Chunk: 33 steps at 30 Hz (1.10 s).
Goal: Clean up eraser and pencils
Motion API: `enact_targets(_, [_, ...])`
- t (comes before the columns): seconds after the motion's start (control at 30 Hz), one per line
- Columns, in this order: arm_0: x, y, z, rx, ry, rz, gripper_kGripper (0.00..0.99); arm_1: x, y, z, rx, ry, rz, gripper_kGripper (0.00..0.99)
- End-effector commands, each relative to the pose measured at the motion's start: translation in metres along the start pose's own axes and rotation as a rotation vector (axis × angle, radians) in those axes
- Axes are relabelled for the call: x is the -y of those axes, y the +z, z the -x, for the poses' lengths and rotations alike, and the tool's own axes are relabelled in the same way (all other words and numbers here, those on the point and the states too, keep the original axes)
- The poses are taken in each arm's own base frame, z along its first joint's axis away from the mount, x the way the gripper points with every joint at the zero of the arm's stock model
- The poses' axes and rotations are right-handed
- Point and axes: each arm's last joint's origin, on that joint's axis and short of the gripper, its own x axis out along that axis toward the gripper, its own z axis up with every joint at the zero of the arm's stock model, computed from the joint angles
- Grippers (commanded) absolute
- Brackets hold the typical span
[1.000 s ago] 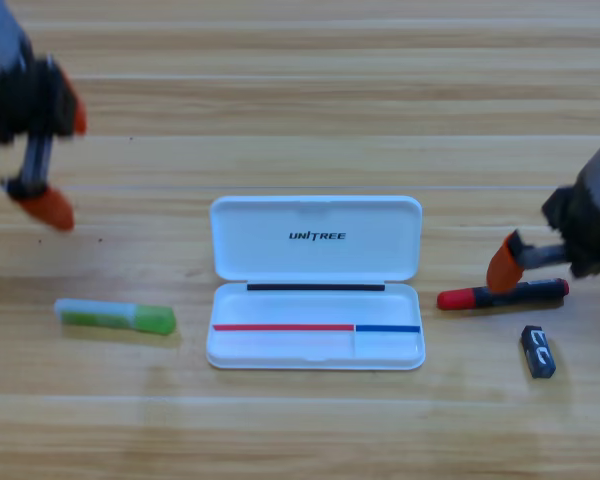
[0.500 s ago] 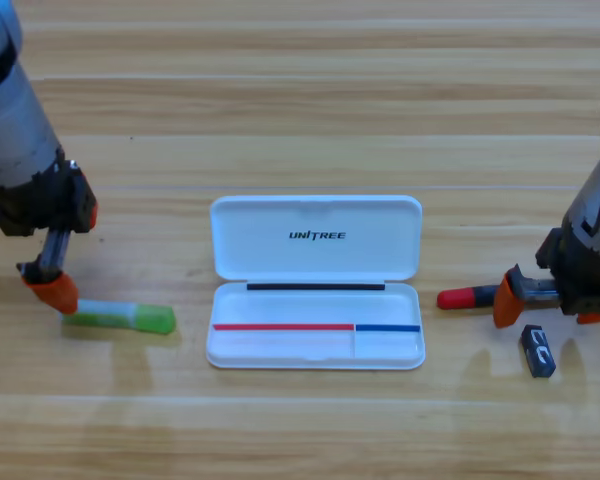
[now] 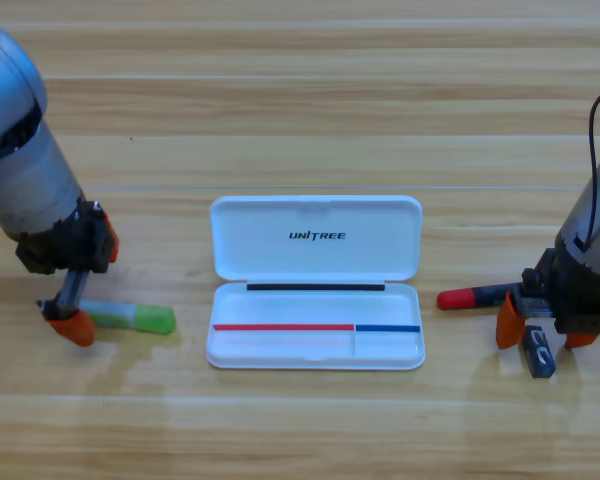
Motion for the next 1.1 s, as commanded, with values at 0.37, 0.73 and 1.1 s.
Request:
enact_targets(0.37, [-0.001, 0.000, -0.042, -0.022, -0.078, -0.011, 0.943, 0.011, -0.005, -0.033, -0.139, -0.063, -0.038, 0.114])
enact_targets(0.73, [-0.001, 0.001, -0.052, -0.025, -0.079, -0.028, 0.488, -0.033, -0.007, 0.032, -0.111, -0.026, 0.653, 0.000])
enact_targets(1.1, [-0.004, 0.000, -0.032, -0.017, -0.045, -0.039, 0.000, -0.101, -0.004, 0.046, -0.111, 0.134, 1.421, 0.000])
